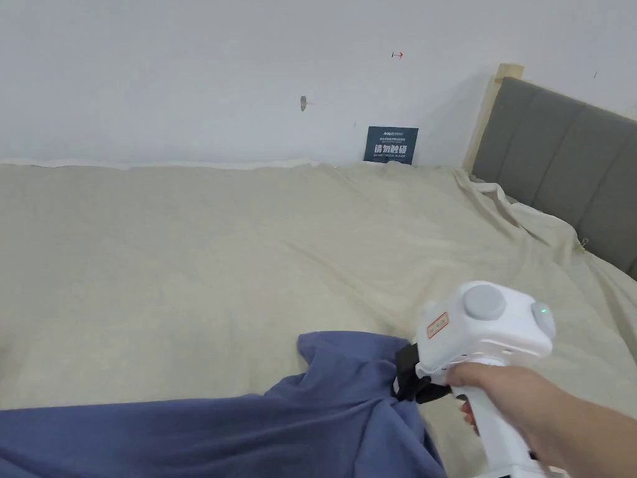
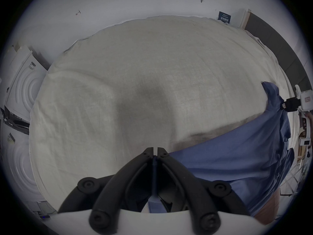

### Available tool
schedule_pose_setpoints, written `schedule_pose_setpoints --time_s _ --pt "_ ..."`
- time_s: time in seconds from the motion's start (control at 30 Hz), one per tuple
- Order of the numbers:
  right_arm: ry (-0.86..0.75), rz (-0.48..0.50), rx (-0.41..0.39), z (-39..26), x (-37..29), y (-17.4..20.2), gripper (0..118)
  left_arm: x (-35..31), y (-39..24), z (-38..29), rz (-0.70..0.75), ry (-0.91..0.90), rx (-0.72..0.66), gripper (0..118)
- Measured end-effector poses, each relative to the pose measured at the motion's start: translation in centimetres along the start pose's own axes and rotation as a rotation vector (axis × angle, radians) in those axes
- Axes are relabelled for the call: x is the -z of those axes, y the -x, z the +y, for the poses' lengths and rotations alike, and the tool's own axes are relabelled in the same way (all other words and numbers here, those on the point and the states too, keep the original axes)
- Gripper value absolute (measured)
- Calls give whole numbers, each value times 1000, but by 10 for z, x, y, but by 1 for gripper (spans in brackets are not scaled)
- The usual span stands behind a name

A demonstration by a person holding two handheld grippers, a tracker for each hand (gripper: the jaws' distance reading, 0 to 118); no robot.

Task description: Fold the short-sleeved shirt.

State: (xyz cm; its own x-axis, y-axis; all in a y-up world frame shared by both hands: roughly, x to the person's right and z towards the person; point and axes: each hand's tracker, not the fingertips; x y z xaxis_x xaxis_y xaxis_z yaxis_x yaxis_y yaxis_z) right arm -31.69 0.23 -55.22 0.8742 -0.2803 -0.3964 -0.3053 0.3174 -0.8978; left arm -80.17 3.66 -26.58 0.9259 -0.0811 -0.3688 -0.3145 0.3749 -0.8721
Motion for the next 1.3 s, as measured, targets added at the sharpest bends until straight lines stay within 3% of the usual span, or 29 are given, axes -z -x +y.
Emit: schedule_pose_setpoints --time_s 0.13,0.27,0.33,0.53,0.67,0.83,1.13,1.3 --pt "-96 73 -105 -8 -50 2 2 -15 17 0 -111 -33 -149 5" --pt "-244 179 -20 -20 -110 4 2 -58 27 -5 -212 -127 -225 5" --pt "-286 218 -26 -27 -141 8 2 -94 23 -11 -249 -189 -234 5" --pt "-448 180 -173 -48 -248 37 2 -218 19 -26 -285 -399 -167 5" --pt "-592 213 -163 -50 -327 57 2 -297 21 -29 -284 -545 -154 5" --pt "-715 169 -191 -39 -401 79 2 -361 42 -12 -248 -687 -142 5" --pt "-906 169 -154 20 -465 119 2 -422 59 40 -263 -819 -224 5" --pt "-965 80 -166 71 -473 143 2 -418 66 86 -217 -836 -214 5"
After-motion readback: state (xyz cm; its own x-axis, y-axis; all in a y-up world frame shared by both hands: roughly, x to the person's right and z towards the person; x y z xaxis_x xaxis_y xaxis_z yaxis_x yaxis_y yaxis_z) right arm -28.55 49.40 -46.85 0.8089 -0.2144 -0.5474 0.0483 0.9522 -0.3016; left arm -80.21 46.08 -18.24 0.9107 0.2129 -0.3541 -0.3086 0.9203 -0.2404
